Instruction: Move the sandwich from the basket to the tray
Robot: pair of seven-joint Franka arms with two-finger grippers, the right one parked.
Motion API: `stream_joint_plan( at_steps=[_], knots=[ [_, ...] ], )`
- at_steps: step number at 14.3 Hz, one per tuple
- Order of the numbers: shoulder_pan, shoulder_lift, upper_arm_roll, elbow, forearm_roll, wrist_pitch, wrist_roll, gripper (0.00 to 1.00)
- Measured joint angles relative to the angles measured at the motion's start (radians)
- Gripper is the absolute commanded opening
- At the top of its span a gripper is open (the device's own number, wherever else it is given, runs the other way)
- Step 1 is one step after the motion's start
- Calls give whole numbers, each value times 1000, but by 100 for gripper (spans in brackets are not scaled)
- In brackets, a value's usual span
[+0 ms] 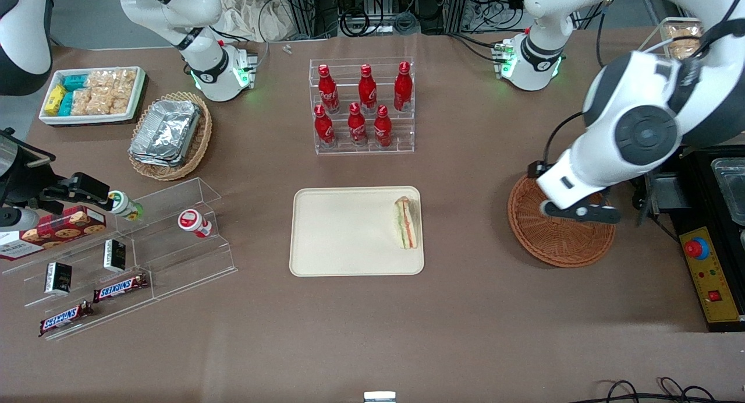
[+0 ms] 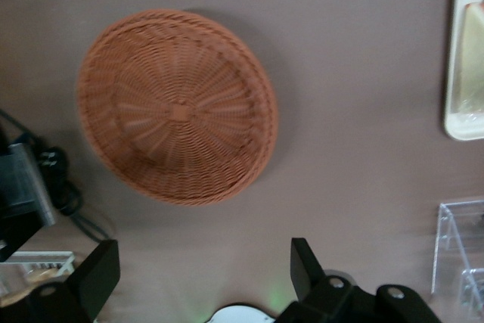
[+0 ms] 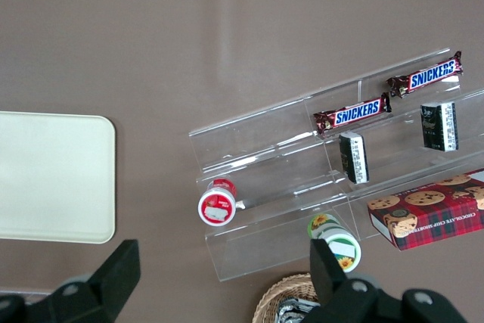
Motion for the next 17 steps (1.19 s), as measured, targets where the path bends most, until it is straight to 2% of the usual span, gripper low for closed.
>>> stream_joint_plan(
  at_steps=[7,14,17],
  knots=[
    [118,-47,4,49,-29,-108,44,100],
    [129,-46,10,52,-29,-109,42,100],
    [125,-44,63,77,-34,-109,38,100]
  ],
)
